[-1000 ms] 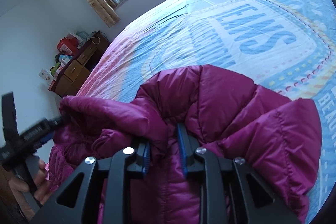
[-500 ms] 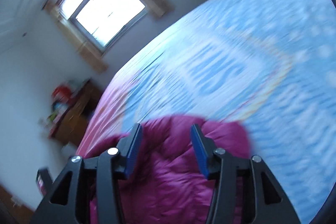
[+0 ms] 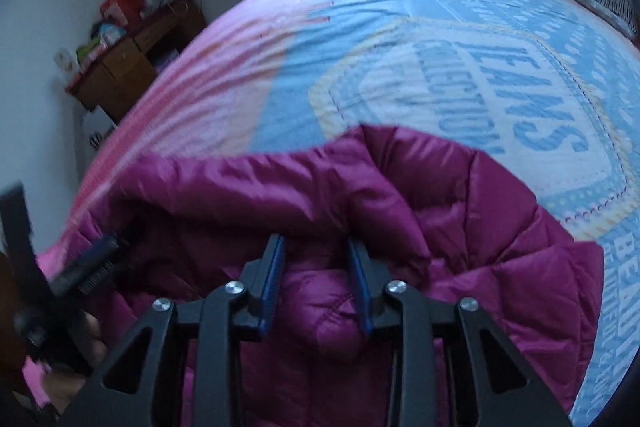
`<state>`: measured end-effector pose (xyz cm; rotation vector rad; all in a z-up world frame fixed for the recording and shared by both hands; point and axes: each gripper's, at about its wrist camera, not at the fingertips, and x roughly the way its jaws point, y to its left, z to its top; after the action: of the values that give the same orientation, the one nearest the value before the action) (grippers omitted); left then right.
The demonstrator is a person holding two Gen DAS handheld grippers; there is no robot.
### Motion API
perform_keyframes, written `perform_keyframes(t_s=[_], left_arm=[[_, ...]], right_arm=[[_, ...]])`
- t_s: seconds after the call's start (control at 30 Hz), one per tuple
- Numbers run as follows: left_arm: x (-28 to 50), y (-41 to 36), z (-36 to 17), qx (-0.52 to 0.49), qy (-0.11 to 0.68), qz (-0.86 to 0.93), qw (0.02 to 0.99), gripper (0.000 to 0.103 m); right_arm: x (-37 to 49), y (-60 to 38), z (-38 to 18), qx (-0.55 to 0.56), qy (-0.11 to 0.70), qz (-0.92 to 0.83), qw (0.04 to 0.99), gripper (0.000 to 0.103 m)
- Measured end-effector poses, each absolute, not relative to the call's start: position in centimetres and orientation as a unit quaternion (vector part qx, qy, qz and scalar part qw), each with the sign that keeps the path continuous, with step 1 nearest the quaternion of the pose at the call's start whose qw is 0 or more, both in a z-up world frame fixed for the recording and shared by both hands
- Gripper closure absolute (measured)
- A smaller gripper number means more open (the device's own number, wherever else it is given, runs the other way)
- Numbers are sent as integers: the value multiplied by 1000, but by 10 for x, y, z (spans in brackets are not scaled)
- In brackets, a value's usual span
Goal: Fold large clothes
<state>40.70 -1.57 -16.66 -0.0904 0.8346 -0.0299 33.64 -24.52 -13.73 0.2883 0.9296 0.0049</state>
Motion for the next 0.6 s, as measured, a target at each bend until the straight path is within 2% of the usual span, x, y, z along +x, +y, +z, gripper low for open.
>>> perform_keyframes(t_s=[0.07, 0.27, 0.47, 0.6], left_arm=[[407, -15, -166, -44, 406, -16, 913, 31], [386, -9, -145, -36, 422, -47, 905, 31], [356, 4, -81, -55, 361, -71, 928, 31], [393, -26, -56, -10, 326, -43, 944, 31]], right_arm=[[324, -251, -145, 133, 409, 19, 903, 70], [324, -251, -145, 118, 400, 13, 909, 70], [325, -253, -144, 129, 395, 18, 909, 70], [320, -250, -143, 126, 393, 17, 911, 69]])
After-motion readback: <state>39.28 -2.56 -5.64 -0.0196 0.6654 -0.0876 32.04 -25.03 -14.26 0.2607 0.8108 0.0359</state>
